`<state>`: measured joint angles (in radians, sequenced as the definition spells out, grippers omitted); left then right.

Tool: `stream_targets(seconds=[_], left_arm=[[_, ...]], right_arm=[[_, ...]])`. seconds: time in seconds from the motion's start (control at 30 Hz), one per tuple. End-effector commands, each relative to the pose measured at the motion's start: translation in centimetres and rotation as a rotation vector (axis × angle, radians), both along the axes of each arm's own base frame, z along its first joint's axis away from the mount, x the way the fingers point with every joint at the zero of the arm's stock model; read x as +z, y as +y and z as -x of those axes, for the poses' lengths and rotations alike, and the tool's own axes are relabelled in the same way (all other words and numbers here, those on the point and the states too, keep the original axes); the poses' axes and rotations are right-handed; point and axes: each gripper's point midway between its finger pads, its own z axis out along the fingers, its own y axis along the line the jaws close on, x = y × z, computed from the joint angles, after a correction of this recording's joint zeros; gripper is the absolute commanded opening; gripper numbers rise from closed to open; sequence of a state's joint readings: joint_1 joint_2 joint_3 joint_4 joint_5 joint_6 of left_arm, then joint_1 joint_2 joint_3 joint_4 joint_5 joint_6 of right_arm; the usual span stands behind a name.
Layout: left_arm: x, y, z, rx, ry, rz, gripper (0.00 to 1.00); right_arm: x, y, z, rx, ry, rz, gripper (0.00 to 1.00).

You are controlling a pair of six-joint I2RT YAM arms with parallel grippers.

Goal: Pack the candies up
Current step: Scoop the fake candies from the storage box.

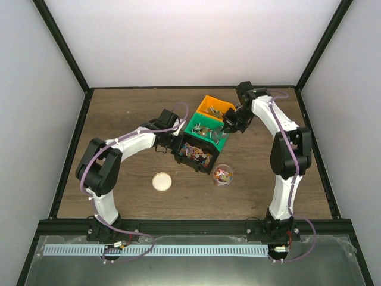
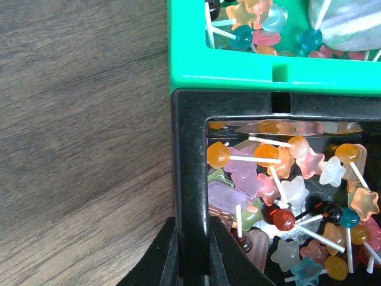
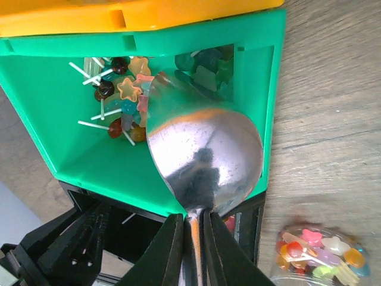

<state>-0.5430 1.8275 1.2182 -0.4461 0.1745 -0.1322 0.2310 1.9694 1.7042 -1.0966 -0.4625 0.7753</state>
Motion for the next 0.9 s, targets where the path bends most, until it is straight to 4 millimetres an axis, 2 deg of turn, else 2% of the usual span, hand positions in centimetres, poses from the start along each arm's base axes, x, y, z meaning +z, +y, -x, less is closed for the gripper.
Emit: stream_targets(seconds=[0.0, 0.1, 0.23, 0.3, 0.47, 0.6, 0.7, 0.8, 0.87], left_arm=[[-1.9, -0.5, 1.6, -0.042, 0.077, -0.009, 0.04], [-1.9, -0.7, 1.7, -0.051, 0.081, 0.001, 0.04], [-2.1, -1.3, 2.0, -0.076, 0.102, 0.023, 0.04], [-2.2, -1.5, 2.3, -0.088, 0.111, 0.029, 0.04], [-2.6, -2.2, 3.1, -0.120, 0.131, 0.037, 0.04], [-2.7, -2.4, 3.3, -0.131, 0.135, 0.033, 0.04], [-2.7, -2.3, 3.2, -0.122, 0.130, 0.022, 0.04], [-2.6, -1.7, 2.8, -0.102, 0.112, -0.002, 0.04], [-2.6, -1.6, 2.6, -0.096, 0.111, -0.002, 0.04]], right_arm=[[-0.3, -3.1, 1.2, -0.037, 0.066, 0.172, 0.01], [-0.5, -3.2, 1.2, -0.031, 0.064, 0.178, 0.01], [-3.0, -1.1, 2.0, 0.016, 0.101, 0.097, 0.01], [-4.0, 0.8, 2.2, 0.054, 0.110, 0.056, 0.01], [-5.7, 7.3, 2.6, 0.176, 0.145, -0.107, 0.01], [-6.6, 10.3, 3.2, 0.211, 0.179, -0.213, 0.01], [-6.1, 10.1, 2.9, 0.195, 0.154, -0.198, 0.01], [-4.5, 7.7, 1.8, 0.147, 0.110, -0.126, 0.01], [-3.4, 5.4, 1.1, 0.094, 0.090, -0.116, 0.01]])
